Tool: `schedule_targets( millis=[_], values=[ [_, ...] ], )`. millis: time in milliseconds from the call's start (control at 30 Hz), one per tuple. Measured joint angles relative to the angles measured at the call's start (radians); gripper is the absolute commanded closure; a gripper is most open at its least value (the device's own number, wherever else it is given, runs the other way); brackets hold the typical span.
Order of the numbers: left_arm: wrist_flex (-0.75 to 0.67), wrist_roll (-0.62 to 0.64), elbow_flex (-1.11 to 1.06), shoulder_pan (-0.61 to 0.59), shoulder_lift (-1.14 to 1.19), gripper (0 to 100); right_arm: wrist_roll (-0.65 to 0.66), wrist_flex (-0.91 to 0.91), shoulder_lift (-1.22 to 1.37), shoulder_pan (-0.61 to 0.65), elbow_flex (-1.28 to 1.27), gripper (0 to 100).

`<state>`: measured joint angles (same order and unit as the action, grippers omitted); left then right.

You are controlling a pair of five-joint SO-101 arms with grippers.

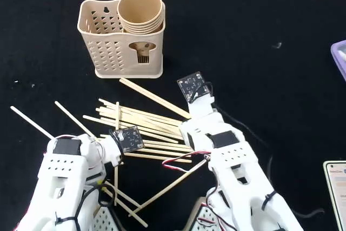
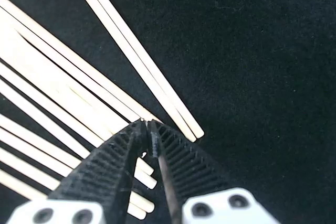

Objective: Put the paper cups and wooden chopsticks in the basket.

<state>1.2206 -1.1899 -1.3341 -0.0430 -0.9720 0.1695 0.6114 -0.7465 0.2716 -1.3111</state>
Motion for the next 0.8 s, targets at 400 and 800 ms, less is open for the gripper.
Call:
schedule_targets(
  millis=[400, 800],
  values=[
    [0.118, -0.041, 0.094, 0.008, 0.000, 73, 0.000, 0.000, 0.000, 0.000, 0.000, 98.3],
    [0.118, -0.058, 0.115, 0.008, 0.089, 72, 0.000, 0.000, 0.000, 0.000, 0.000, 98.3]
  ],
)
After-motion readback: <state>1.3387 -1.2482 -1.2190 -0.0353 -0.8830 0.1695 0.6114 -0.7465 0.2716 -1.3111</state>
